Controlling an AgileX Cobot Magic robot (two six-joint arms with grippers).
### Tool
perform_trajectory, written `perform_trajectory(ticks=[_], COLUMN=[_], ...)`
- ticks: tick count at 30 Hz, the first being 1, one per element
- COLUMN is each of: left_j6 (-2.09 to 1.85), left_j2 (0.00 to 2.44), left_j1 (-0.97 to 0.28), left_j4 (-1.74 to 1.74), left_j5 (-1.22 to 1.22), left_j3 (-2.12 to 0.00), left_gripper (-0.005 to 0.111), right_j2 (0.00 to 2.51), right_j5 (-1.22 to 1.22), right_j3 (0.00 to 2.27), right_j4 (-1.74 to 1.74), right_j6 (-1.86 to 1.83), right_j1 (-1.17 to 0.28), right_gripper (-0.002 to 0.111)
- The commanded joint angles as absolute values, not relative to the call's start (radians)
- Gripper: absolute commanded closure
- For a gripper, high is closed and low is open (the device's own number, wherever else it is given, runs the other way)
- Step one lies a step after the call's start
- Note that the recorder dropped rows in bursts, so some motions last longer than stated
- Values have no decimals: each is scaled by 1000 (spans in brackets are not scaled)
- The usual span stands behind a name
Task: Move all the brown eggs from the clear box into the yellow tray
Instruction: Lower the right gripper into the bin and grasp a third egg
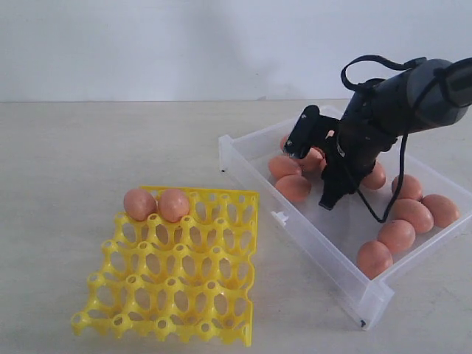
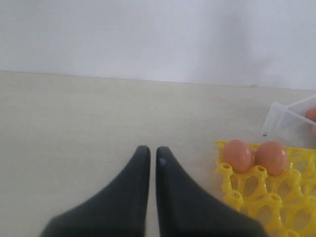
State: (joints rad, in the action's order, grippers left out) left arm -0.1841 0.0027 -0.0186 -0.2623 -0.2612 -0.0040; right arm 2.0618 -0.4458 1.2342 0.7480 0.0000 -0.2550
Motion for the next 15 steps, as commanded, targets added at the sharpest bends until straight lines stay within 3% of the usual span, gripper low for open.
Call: perform_trajectory(ticks=[1, 9, 15], left_j6=[-176, -176, -176], left_j2=[0, 0, 0], left_j1=[-22, -22, -22], left_j4=[-265, -265, -265], left_j5=[-256, -256, -256], left_j3=[0, 0, 0], left_gripper=[103, 103, 103], right_j2=[1993, 1768, 1646], right_j5=[-379, 164, 755], right_j3=[1218, 900, 656], right_j4=[563, 144, 199], right_j6=[215, 247, 646], right_j1=[-249, -249, -249], right_gripper=[108, 108, 108])
